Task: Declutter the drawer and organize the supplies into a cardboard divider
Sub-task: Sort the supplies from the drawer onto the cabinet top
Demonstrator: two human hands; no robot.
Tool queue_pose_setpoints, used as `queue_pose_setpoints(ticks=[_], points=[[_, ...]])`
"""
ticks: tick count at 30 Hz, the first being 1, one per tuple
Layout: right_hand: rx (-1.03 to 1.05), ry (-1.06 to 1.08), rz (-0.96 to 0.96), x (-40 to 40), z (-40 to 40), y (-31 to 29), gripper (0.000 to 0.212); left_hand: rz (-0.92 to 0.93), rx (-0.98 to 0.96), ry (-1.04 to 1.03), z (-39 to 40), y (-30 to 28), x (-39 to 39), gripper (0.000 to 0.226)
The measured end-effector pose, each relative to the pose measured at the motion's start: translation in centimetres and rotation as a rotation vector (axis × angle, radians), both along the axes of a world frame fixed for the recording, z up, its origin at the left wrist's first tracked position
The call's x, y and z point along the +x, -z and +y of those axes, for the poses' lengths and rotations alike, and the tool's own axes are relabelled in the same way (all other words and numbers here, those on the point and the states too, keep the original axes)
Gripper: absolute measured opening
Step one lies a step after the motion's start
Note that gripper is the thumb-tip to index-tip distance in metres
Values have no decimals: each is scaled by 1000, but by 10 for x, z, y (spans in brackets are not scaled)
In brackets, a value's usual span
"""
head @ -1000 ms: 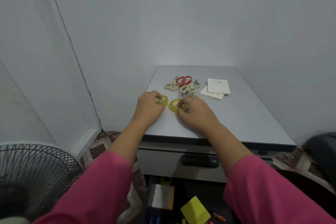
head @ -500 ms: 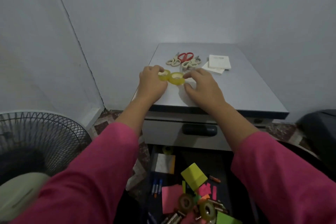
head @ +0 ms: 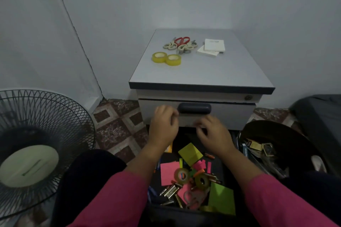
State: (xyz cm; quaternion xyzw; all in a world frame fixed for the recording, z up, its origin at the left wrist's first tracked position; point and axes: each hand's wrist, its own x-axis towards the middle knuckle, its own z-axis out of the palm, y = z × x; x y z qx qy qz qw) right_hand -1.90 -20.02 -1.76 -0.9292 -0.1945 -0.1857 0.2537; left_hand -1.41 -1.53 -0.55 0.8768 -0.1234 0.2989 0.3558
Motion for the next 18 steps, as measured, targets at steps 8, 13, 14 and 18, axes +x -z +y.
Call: queue_pose_setpoints(ticks=[8, 13, 14, 18], points=[[-354, 88, 525, -22, -23, 91, 31, 766, 340, 26, 19, 90, 15, 33], [-451, 140, 631, -10, -22, 108, 42, 933, 504, 65, 16, 119, 30, 52], [-471, 145, 647, -6, -21, 110, 46, 946, 501, 73, 14, 123, 35, 56], [-529, 140, 723, 11, -18, 116, 64, 932, 513, 65, 12, 134, 56, 76]])
